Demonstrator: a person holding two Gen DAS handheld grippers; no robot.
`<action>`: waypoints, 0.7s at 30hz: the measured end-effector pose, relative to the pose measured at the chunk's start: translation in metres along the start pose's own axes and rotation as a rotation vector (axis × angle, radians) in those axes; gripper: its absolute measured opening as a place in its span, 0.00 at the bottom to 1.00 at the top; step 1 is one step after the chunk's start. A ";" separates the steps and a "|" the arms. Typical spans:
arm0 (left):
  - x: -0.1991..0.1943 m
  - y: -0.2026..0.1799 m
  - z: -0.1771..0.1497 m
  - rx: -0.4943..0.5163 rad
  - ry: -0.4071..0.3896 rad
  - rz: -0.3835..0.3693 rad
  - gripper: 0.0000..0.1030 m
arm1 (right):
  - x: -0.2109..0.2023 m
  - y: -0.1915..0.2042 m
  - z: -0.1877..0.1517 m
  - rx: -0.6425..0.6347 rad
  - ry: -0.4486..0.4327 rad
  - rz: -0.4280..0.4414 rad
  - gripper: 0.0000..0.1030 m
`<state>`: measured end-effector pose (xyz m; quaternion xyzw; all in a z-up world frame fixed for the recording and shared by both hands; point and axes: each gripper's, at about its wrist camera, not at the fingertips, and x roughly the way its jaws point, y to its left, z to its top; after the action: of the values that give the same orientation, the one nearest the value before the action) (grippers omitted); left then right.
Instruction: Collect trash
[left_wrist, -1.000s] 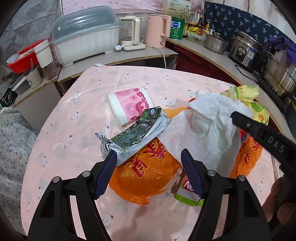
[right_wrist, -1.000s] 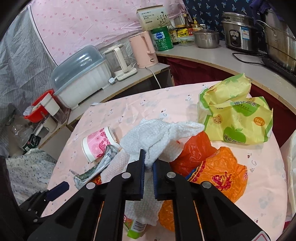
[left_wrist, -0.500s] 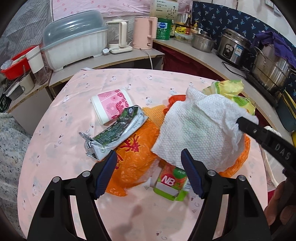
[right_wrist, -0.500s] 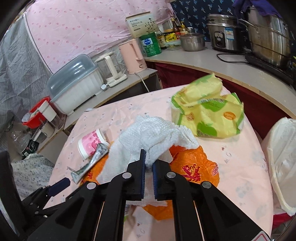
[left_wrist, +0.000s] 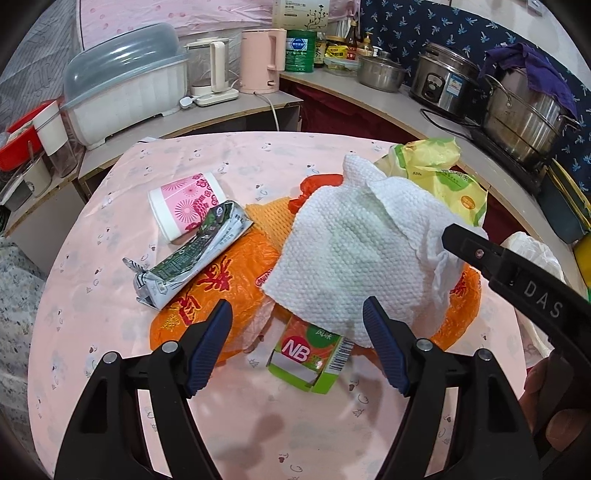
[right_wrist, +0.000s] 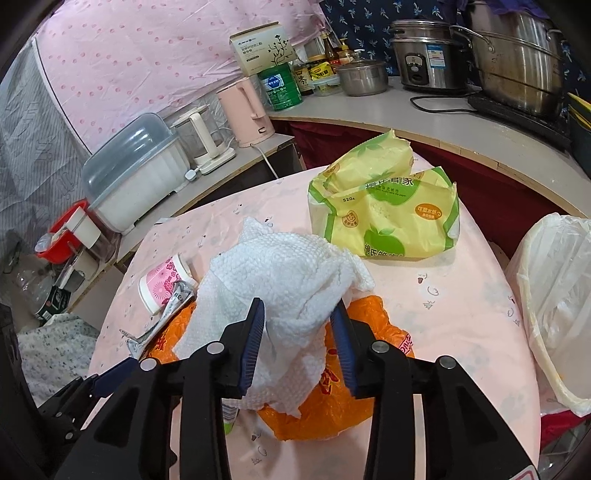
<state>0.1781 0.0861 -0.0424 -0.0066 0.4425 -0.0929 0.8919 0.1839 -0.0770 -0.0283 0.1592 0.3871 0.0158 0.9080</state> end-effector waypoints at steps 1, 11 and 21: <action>0.001 -0.002 0.000 0.002 0.002 -0.003 0.67 | 0.001 0.000 0.001 -0.006 0.004 0.003 0.32; 0.008 -0.026 0.000 0.045 0.014 -0.043 0.67 | -0.011 -0.012 0.010 0.000 -0.050 0.006 0.05; 0.020 -0.057 -0.001 0.085 0.047 -0.107 0.67 | -0.039 -0.034 0.023 0.033 -0.132 -0.008 0.04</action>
<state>0.1799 0.0263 -0.0538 0.0097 0.4578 -0.1594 0.8746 0.1694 -0.1213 0.0037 0.1733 0.3272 -0.0050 0.9289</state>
